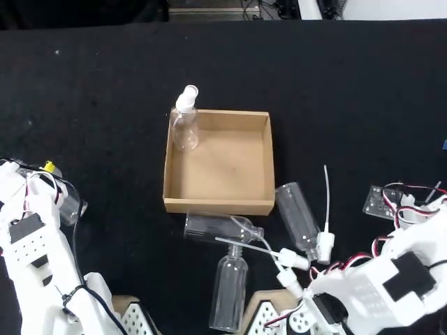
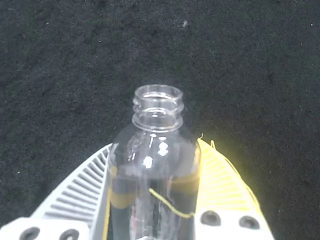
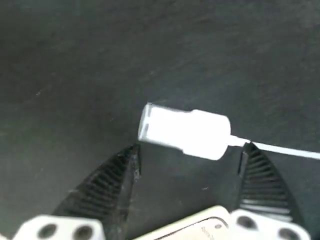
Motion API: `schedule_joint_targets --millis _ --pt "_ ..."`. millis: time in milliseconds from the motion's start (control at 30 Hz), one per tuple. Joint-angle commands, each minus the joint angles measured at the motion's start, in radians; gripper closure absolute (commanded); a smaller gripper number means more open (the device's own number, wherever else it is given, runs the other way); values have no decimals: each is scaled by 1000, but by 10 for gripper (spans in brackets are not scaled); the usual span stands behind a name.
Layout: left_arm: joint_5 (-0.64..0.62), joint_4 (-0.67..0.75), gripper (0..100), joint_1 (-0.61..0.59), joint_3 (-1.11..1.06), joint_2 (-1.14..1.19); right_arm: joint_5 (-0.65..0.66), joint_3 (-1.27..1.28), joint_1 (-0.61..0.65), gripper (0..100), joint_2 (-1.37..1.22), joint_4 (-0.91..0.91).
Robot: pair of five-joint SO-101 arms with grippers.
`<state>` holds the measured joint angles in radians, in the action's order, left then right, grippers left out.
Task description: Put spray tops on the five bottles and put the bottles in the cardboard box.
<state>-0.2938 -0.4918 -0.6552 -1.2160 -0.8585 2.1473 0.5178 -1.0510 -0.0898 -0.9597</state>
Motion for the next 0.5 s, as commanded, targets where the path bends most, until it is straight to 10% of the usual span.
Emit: schedule_joint_targets --millis 0,467 --pt "-9 20 971 -4 45 -21 -57 -10 41 709 -1 15" --pt "-9 20 971 -2 45 -21 -1135 -22 169 709 1 15"
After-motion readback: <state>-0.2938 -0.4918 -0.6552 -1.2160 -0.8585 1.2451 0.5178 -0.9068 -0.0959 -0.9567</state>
